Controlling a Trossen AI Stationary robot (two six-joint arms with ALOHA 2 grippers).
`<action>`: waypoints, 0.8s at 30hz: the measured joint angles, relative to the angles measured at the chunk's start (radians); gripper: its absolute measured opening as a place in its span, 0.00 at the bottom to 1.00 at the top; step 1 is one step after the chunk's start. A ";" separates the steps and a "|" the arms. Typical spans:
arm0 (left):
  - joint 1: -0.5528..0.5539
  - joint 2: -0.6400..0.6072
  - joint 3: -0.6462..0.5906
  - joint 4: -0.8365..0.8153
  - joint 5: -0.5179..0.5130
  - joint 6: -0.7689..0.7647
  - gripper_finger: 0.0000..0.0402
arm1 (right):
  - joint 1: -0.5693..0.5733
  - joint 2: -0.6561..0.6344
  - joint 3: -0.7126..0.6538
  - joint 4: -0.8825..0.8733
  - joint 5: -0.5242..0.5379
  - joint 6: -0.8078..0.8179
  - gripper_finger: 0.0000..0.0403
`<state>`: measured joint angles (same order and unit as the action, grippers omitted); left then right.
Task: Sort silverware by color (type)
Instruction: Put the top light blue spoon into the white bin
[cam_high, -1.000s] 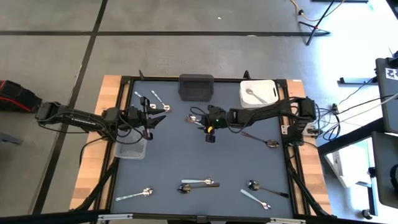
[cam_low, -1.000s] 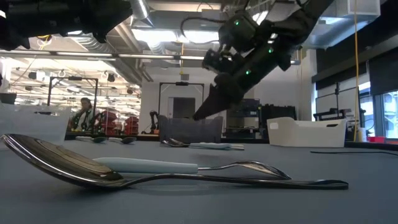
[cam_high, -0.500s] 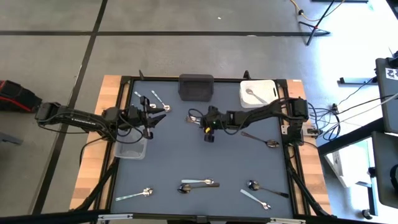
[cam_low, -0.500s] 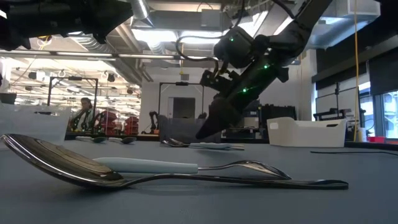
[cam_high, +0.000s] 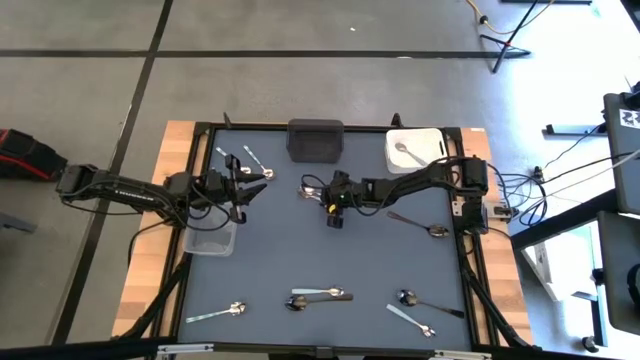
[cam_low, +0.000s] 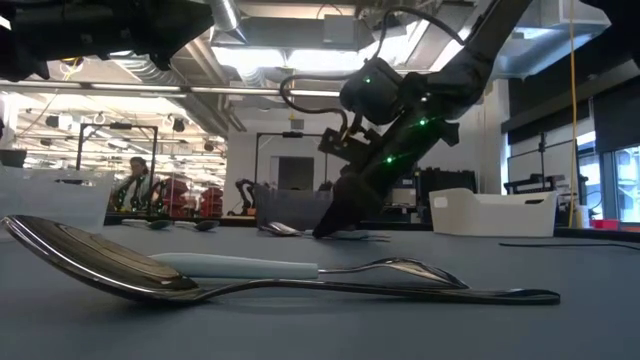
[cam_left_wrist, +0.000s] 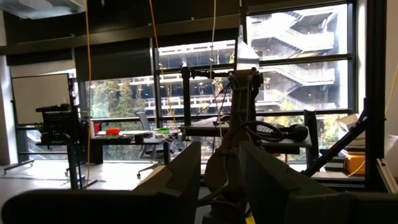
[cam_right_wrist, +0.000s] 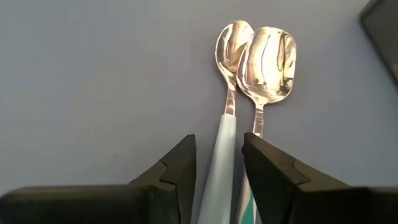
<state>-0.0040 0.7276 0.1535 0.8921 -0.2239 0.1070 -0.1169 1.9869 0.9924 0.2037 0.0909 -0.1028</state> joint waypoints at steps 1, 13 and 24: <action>0.000 0.000 0.000 0.000 0.000 0.000 0.26 | 0.000 0.001 0.000 0.000 -0.002 0.000 0.30; 0.000 0.000 0.000 0.000 0.000 0.000 0.26 | -0.002 0.003 -0.002 -0.015 -0.076 0.005 0.07; 0.000 0.000 0.000 0.000 0.000 0.000 0.26 | -0.002 0.006 -0.003 -0.021 -0.050 0.025 0.14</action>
<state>-0.0040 0.7277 0.1535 0.8921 -0.2237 0.1074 -0.1188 1.9926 0.9894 0.1828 0.0413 -0.0776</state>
